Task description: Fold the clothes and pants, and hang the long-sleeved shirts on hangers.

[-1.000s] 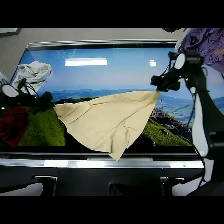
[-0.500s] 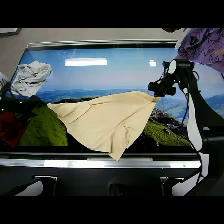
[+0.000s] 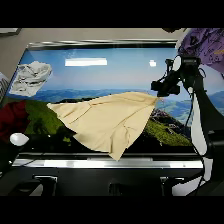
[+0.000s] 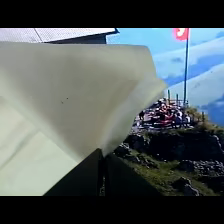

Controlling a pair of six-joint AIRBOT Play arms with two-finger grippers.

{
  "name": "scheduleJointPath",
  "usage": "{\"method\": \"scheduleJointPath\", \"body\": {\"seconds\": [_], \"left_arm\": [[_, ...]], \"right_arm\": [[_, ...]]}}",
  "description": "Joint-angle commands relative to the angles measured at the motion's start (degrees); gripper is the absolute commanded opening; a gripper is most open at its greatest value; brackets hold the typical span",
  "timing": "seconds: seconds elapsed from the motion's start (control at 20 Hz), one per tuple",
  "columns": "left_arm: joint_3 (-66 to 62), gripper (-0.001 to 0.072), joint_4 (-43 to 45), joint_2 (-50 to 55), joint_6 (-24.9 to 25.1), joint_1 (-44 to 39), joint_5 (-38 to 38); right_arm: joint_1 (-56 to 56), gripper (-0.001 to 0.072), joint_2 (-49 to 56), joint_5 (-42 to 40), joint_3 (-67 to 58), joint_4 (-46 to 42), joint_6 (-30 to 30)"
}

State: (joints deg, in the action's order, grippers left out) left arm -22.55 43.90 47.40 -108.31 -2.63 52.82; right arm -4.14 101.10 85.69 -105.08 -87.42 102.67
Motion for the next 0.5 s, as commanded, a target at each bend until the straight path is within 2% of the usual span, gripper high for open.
{"method": "scheduleJointPath", "body": {"seconds": [0.0,0.15,0.45], "left_arm": [[5.7,0.0674,-6.0,-0.2,-6.0,-12.6,-11.6],[5.7,0.0674,-6.1,3.0,-11.9,-20.0,-16.9],[5.6,0.0672,-10.9,9.5,-12.2,-26.5,-23.7]], "right_arm": [[0.0,0.0021,-0.3,2.8,0.0,-0.1,0.0],[0.0,0.0021,-0.3,3.6,0.0,0.0,0.0],[-0.1,0.0021,-0.3,4.5,0.0,0.0,0.0]]}}
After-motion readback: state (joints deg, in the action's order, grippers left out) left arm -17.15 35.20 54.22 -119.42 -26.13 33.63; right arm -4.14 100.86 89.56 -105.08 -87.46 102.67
